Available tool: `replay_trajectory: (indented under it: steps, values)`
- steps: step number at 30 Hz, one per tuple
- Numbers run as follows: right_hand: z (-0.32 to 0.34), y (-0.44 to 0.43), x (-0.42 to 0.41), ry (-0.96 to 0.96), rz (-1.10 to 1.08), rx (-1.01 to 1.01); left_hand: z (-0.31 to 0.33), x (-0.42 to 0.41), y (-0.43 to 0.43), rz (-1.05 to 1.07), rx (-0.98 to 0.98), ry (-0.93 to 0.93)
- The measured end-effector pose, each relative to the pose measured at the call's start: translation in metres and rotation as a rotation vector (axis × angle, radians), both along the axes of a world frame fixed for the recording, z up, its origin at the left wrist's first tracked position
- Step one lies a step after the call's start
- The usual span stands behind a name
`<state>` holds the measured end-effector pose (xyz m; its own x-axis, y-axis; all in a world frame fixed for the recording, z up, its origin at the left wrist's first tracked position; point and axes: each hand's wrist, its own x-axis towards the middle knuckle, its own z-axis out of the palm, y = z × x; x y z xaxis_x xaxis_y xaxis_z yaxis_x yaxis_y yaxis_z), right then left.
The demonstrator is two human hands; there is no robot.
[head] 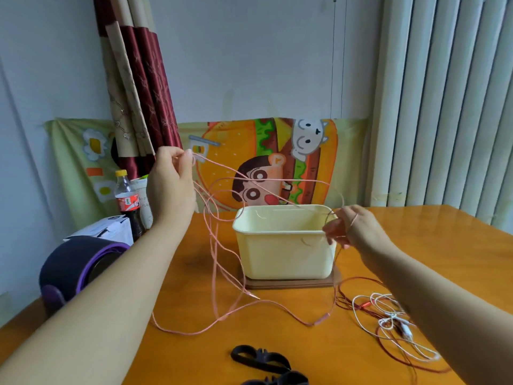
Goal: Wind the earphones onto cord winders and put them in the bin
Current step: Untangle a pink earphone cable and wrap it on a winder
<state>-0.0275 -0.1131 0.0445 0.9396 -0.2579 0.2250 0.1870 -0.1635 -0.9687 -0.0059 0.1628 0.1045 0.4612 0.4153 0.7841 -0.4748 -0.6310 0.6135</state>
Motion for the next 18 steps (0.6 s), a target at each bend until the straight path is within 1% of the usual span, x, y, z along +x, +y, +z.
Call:
replay_trajectory:
  steps: [2,5,7,10,12,14,18]
  values:
    - [0.007,-0.006,-0.002,0.001,-0.064,0.095,-0.01,0.005,0.01,0.008,0.099,0.049]
    - [0.013,-0.005,-0.008,0.043,-0.115,0.223,-0.032,0.015,0.024,0.048,0.204,0.186]
    - [0.015,-0.002,-0.011,0.078,-0.141,0.362,-0.046,0.02,0.03,0.031,0.207,0.268]
    - [0.014,0.005,-0.015,0.146,-0.14,0.542,-0.056,0.022,0.031,-0.085,0.136,0.374]
    - [0.009,0.008,-0.018,0.186,-0.123,0.612,-0.056,0.02,0.028,-0.141,0.165,0.412]
    - [0.006,0.01,-0.02,0.202,-0.127,0.661,-0.056,0.014,0.022,-0.162,0.255,0.47]
    - [0.015,0.011,-0.026,0.161,-0.153,0.693,-0.062,0.012,0.023,-0.109,0.382,0.578]
